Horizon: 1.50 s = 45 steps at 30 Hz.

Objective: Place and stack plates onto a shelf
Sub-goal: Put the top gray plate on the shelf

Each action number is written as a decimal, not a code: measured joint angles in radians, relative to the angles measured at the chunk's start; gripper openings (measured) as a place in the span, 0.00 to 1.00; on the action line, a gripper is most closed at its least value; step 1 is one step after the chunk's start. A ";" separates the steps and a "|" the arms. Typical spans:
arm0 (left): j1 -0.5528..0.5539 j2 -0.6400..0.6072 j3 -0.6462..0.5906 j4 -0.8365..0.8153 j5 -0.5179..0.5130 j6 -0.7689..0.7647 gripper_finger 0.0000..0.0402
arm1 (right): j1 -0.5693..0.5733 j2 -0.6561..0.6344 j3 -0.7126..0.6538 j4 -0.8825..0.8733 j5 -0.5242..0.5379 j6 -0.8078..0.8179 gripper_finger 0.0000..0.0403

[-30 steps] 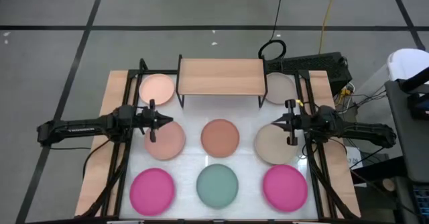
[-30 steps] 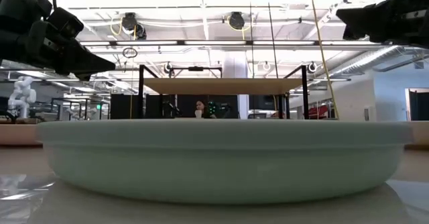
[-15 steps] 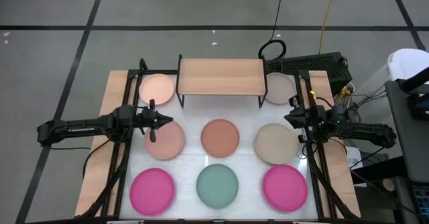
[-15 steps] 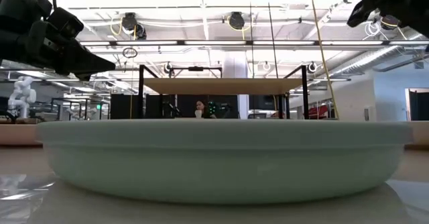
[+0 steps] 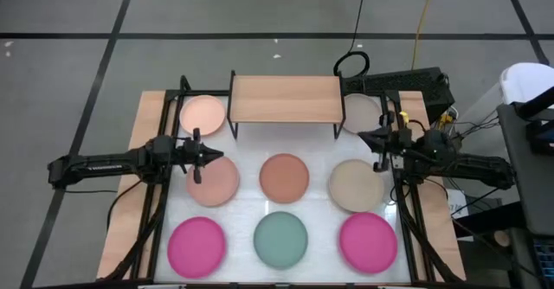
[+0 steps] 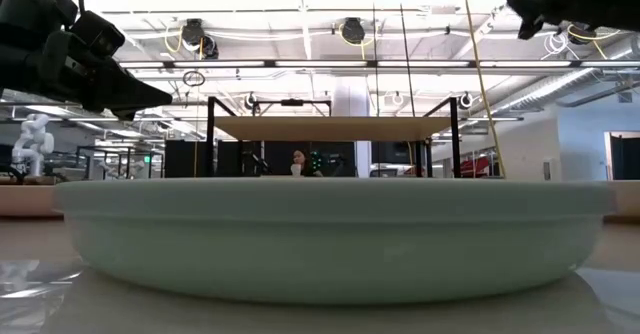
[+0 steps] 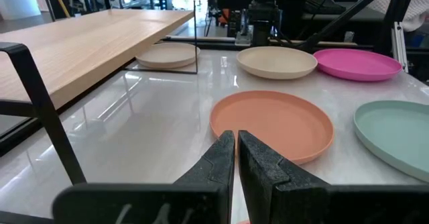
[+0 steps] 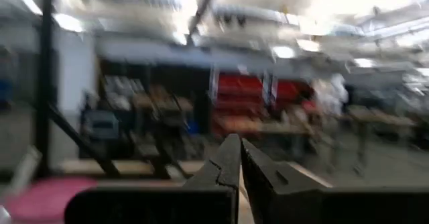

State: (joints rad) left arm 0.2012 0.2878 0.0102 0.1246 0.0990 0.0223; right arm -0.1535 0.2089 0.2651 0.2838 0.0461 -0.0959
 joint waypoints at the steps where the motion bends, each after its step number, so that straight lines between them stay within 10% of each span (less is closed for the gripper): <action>1: 0.000 0.000 0.000 0.000 0.000 0.000 0.06 | 0.000 0.016 0.029 -0.037 0.020 -0.011 0.00; 21: 0.000 0.000 0.000 0.010 0.000 0.071 0.06 | 0.000 0.258 0.348 -0.540 0.163 -0.129 0.02; 45: 0.000 0.000 0.000 0.010 0.000 0.071 0.06 | -0.075 0.668 0.379 -0.917 0.531 -0.041 0.42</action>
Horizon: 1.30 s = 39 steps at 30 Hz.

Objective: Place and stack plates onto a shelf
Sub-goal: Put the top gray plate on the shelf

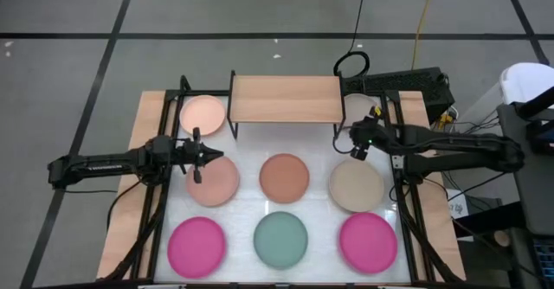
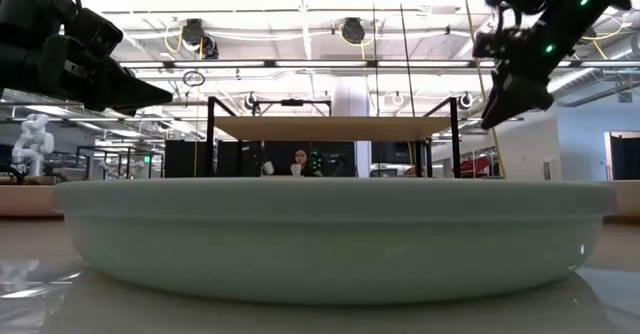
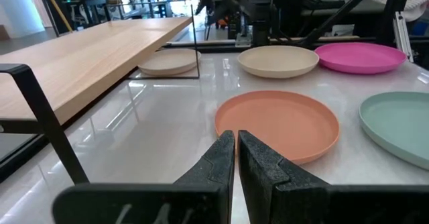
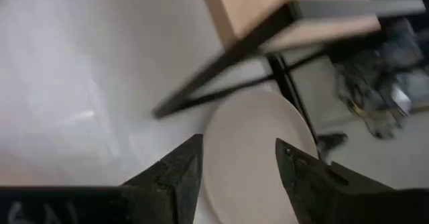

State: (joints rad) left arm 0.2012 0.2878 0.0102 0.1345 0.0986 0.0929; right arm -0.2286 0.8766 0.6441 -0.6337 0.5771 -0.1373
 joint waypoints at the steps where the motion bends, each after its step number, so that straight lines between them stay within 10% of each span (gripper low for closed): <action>1: 0.000 0.000 0.000 0.000 0.000 0.000 0.06 | -0.016 0.011 0.000 0.002 0.001 0.001 0.42; 21: 0.000 0.000 0.000 0.000 0.000 0.000 0.06 | -0.204 0.147 0.387 -0.125 -0.162 0.413 0.43; 31: 0.000 0.000 0.000 0.000 0.000 0.000 0.06 | -0.192 0.234 0.325 -0.389 -0.173 0.623 0.43; 39: 0.000 0.000 0.000 0.000 0.000 0.000 0.06 | -0.182 0.235 0.109 -0.242 -0.255 0.558 0.43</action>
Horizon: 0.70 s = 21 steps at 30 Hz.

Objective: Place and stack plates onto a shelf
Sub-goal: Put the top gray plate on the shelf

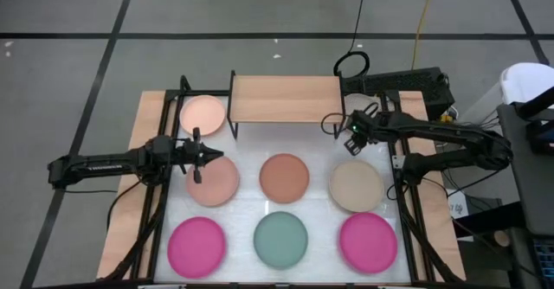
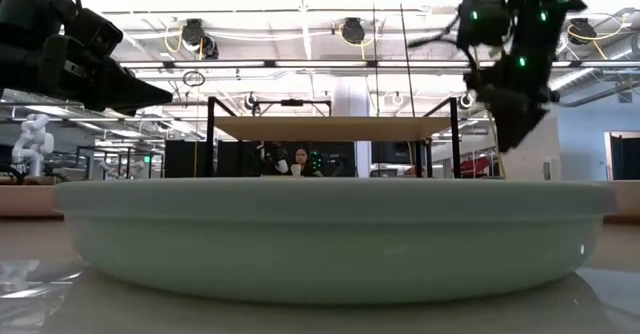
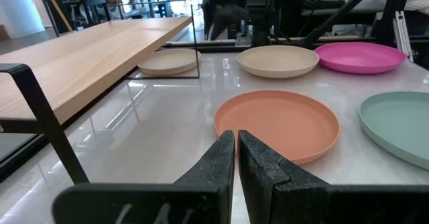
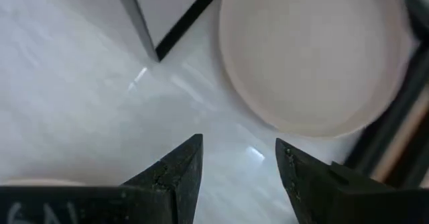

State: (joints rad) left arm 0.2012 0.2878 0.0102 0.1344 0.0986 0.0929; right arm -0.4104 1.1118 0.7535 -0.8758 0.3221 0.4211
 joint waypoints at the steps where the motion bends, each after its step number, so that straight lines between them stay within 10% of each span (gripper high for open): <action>1: 0.000 0.000 0.000 0.000 0.000 0.000 0.06 | 0.000 0.000 -0.031 0.041 -0.002 -0.012 0.43; 21: 0.000 0.000 0.000 0.000 0.000 0.000 0.06 | -0.065 0.000 -0.257 0.362 0.098 -0.244 0.43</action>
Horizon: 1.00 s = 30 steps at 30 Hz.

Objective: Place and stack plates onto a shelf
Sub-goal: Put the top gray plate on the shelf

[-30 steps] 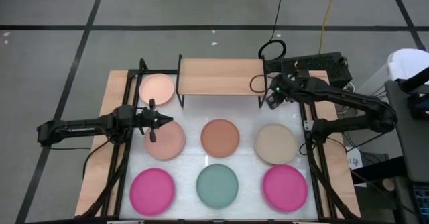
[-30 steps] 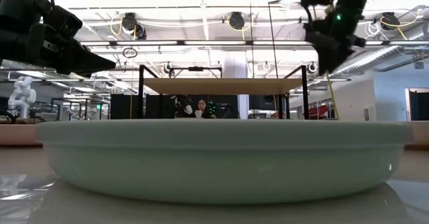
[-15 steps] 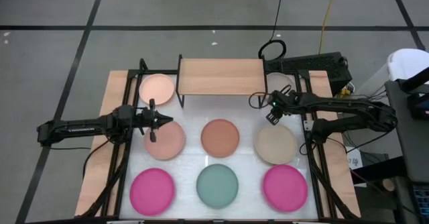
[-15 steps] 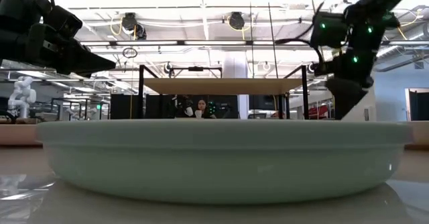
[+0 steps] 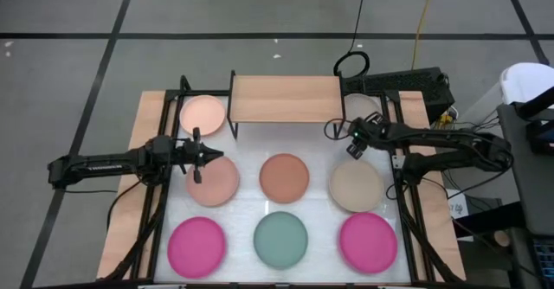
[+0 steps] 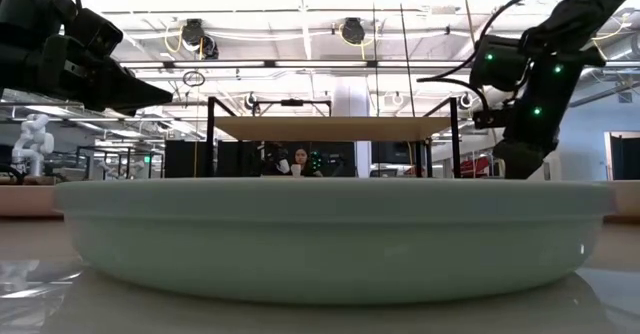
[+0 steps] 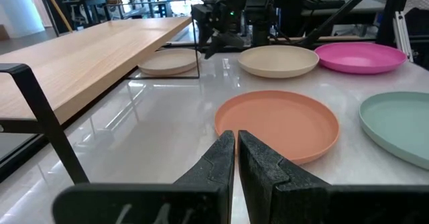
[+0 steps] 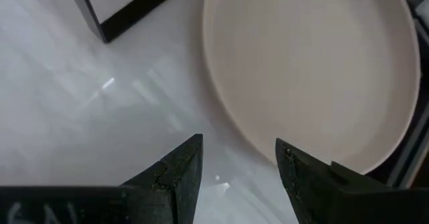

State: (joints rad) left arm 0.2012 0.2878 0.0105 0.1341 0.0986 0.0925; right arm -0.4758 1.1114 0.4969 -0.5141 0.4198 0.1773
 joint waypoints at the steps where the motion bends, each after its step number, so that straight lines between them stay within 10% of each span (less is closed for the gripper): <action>1: 0.000 0.000 0.000 0.000 0.000 -0.001 0.06 | -0.010 0.000 0.000 0.004 -0.005 -0.011 0.43; 20: 0.000 0.000 0.000 0.000 0.000 -0.022 0.06 | -0.128 0.129 0.000 0.100 -0.058 -0.085 0.41; 30: 0.000 0.000 0.000 0.000 0.000 -0.022 0.06 | -0.133 0.126 -0.001 0.089 -0.089 -0.093 0.14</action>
State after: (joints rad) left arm 0.2012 0.2878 0.0101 0.1342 0.0989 0.0704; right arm -0.6090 1.2372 0.4962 -0.4254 0.3309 0.0846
